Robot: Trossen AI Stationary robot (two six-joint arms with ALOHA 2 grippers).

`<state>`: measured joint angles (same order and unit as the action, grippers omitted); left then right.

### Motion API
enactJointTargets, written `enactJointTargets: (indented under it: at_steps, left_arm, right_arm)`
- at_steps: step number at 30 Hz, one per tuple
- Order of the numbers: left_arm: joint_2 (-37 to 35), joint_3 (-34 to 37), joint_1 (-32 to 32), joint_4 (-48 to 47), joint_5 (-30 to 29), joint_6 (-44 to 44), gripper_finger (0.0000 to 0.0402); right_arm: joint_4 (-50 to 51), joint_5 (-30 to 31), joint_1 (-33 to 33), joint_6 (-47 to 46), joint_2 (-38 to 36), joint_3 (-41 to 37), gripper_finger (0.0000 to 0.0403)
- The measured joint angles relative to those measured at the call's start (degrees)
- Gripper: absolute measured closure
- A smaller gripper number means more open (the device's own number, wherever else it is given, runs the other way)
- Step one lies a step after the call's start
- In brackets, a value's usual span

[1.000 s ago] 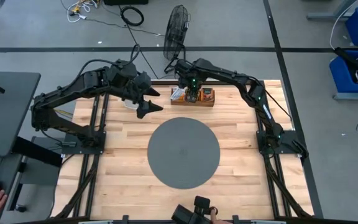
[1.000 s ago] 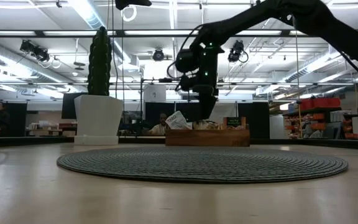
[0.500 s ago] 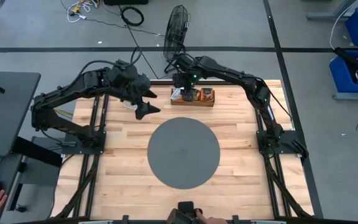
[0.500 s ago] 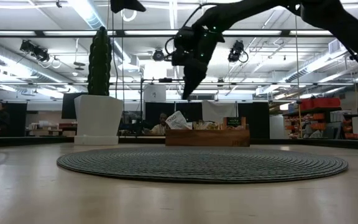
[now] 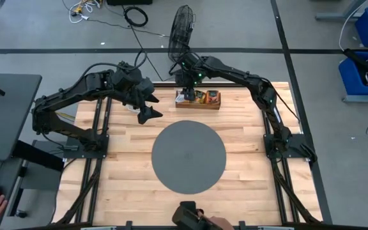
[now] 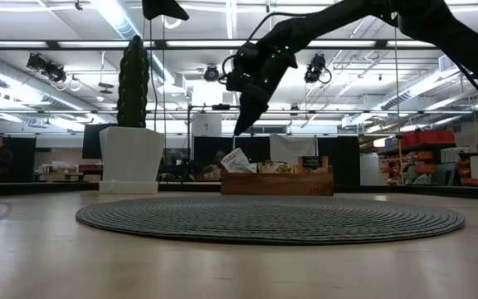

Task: Pick & Place Tea
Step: Return to Home Position

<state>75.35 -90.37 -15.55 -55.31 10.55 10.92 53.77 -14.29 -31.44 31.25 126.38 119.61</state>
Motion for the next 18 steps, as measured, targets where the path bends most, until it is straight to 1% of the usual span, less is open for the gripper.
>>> enactJointTargets:
  at_steps: [2, 4, 6, 8, 11, 12, 13, 16, 18]
  left_arm:
    - [0.00, 0.00, 0.00, -0.29, 0.00, 0.04, 0.0035]
    - [0.00, 0.00, 0.00, -1.60, -0.17, 0.58, 0.0035]
    - [0.00, 0.00, 0.23, -3.74, -1.92, 0.88, 0.0036]
    - [-0.28, 0.00, 1.08, -4.95, -6.73, -0.32, 0.0041]
    - [-1.33, -0.02, 3.02, -4.16, -14.68, -2.77, 0.0058]
    - [-1.69, 0.00, 3.50, -3.81, -16.32, -2.89, 0.0065]
    - [-1.98, 0.00, 3.89, -3.45, -17.69, -2.61, 0.0073]
    - [-2.88, 0.00, 5.74, -1.99, -19.05, -1.00, 0.0102]
    - [-3.33, 0.00, 7.34, -1.72, -21.25, -0.50, 0.0125]
  right_arm:
    - [-0.62, -0.31, 0.08, -1.37, 0.06, 0.12, 0.0202]
    - [1.41, -0.34, 0.19, -5.31, -0.63, 0.11, 0.0207]
    - [4.71, -1.56, 0.36, -8.57, -2.57, 0.09, 0.0226]
    - [8.70, -3.65, 0.68, -9.79, -5.77, 0.11, 0.0262]
    - [13.09, -4.26, 1.52, -9.77, -10.59, -0.27, 0.0346]
    - [13.84, -4.41, 1.80, -9.63, -12.38, -0.95, 0.0373]
    - [14.08, -4.83, 2.00, -9.85, -14.41, -1.98, 0.0387]
    - [12.08, -5.17, 2.72, -13.41, -22.32, -7.38, 0.0388]
    - [8.68, -5.14, 3.19, -15.34, -28.01, -13.36, 0.0396]
